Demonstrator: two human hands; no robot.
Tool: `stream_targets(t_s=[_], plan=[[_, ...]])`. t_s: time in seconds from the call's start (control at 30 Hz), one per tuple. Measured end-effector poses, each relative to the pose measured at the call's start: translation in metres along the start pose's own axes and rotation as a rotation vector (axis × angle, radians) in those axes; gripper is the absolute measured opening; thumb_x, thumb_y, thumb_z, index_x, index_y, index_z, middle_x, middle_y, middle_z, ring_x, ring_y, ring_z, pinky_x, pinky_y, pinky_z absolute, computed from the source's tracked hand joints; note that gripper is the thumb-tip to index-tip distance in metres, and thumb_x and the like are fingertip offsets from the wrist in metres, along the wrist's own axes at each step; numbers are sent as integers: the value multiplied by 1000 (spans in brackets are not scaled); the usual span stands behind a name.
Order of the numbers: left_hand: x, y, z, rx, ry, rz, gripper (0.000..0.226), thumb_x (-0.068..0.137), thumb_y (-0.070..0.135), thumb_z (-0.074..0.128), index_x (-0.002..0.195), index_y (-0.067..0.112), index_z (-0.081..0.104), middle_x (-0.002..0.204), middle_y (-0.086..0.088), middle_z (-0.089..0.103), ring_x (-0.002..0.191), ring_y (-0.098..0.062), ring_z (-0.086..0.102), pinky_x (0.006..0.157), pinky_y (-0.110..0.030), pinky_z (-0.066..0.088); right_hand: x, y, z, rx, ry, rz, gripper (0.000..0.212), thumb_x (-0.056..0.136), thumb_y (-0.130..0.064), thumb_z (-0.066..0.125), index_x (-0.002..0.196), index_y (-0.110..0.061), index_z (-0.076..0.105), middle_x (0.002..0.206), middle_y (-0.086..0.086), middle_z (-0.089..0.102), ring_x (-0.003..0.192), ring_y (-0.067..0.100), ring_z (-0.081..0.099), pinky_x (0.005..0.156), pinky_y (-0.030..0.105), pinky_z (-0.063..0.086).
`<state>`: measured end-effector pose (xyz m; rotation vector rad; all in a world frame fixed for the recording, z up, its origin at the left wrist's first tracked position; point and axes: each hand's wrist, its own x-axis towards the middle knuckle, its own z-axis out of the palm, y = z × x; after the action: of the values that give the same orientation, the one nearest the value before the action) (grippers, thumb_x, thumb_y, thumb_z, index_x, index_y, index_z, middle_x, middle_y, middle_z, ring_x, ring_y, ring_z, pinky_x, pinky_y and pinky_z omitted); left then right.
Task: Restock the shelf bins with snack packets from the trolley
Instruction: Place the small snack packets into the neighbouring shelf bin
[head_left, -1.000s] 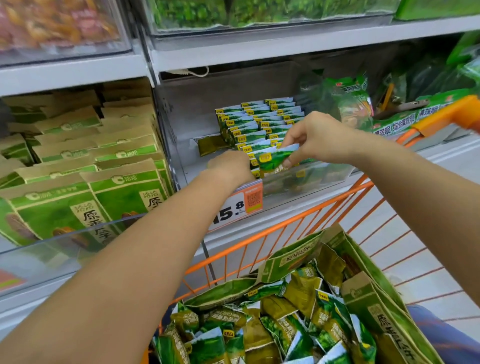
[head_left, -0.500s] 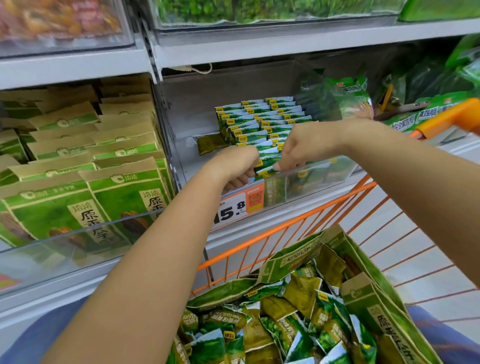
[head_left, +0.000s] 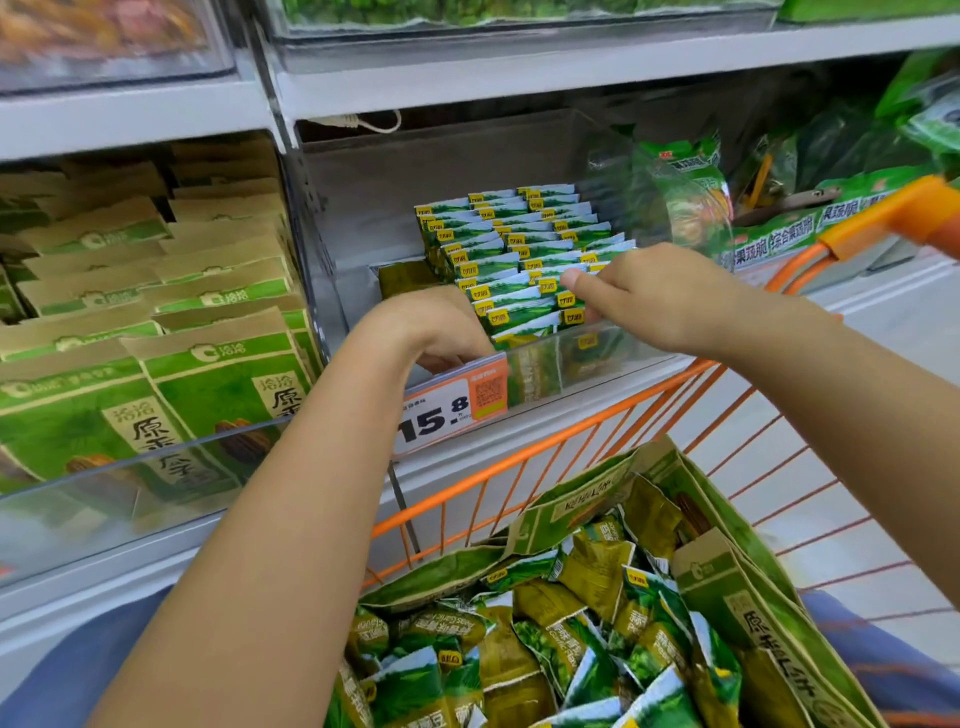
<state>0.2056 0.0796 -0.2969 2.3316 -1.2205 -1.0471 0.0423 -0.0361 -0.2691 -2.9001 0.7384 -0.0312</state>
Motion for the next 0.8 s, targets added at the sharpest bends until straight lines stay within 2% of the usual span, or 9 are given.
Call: stream_targets(t_s=[0.07,0.17,0.23,0.3,0.37,0.47,0.57,0.7,0.8], plan=[[-2,-1,0,-102,111,31,27,76,29,80,74,6,66,63,-1,63,56,-11,60,63,-27,56,-5,1,7,76,40,32,68,100,-53,22,86,-11,74,80,12,67,82,31,60,77,40,48],[-2,0,3,-253,378,241,23,74,36,80,67,18,67,61,6,62,58,-6,57,59,-22,48,-11,5,19,137,114,36,69,100,-52,22,86,-9,74,78,8,67,82,30,61,77,43,48],[0,0,6,-185,469,343,21,75,37,79,66,22,69,61,10,61,57,-3,53,58,-22,42,-13,6,25,116,172,19,69,101,-51,21,86,-6,72,78,15,65,78,33,59,74,45,48],[2,1,10,-81,465,402,24,80,36,75,68,16,71,64,1,65,60,-10,54,61,-28,44,-12,7,29,117,208,8,67,101,-50,20,88,-6,69,82,17,66,78,33,59,73,45,48],[4,3,12,42,518,443,28,87,37,68,78,10,73,76,-8,65,71,-21,56,68,-38,48,-12,6,30,125,215,10,65,101,-51,19,88,-8,67,85,14,67,80,32,59,74,45,48],[3,8,14,290,606,432,26,92,39,59,96,16,70,89,-1,50,86,-23,50,67,-34,38,-11,6,30,102,224,24,62,100,-52,18,85,-11,62,80,11,63,76,31,56,69,41,46],[3,10,20,385,566,435,25,90,42,62,97,21,72,91,2,53,92,-21,55,68,-32,37,-9,6,31,62,241,24,63,100,-53,16,82,-12,61,76,10,63,73,31,55,68,41,45],[6,10,22,77,353,497,23,87,34,68,81,13,77,73,-3,68,64,-8,54,62,-25,41,-6,7,34,-24,251,-28,71,100,-52,12,74,-13,65,70,10,66,71,31,59,74,44,47],[5,6,14,-37,253,454,13,83,26,74,93,18,76,73,10,66,66,1,56,67,-16,43,-5,7,34,-57,264,-31,69,101,-48,14,75,-11,66,70,11,65,71,33,58,72,41,42]])
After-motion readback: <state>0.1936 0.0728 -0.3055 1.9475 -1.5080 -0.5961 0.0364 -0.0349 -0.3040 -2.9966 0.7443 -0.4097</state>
